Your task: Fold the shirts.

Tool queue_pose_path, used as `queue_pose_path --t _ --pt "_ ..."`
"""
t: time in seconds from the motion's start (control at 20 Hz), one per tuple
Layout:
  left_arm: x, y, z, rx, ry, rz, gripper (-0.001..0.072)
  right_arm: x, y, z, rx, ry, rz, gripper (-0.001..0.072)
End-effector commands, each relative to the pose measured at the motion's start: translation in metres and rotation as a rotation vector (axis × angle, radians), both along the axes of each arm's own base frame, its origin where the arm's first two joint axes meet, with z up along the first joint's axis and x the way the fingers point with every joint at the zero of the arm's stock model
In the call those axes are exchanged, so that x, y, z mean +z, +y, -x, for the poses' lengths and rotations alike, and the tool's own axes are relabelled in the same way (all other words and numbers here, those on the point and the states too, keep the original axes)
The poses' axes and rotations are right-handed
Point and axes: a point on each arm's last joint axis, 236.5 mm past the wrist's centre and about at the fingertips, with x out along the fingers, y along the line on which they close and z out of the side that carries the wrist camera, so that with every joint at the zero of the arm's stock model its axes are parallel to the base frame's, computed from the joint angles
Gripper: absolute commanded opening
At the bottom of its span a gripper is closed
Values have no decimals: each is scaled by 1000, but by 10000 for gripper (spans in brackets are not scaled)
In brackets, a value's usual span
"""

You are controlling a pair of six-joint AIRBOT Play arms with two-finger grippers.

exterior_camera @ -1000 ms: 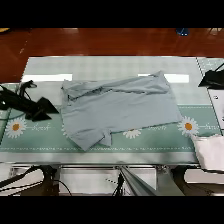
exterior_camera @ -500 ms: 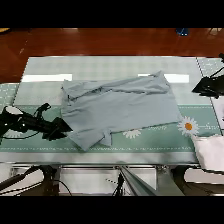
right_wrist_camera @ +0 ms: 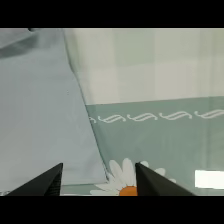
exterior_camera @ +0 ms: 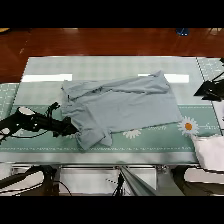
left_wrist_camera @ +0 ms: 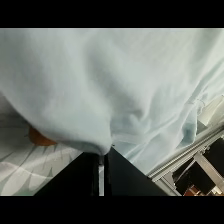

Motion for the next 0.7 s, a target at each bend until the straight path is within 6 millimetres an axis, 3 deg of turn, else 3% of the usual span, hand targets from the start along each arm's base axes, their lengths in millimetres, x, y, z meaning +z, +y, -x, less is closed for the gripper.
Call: queue_pose_path --t 0.0,0.2,0.4,0.65 --pt "0 0 -2 -10 -22 -1 28 -23 -15 28 -98 58 -63 542" --pt "0 0 -3 -19 -31 -1 28 -54 -3 51 -171 86 -186 542" --pt "0 0 -2 -29 -41 1 28 -79 23 54 -213 68 -276 542" --pt "0 0 -3 -29 -41 0 28 -98 51 54 -230 61 -324 541"
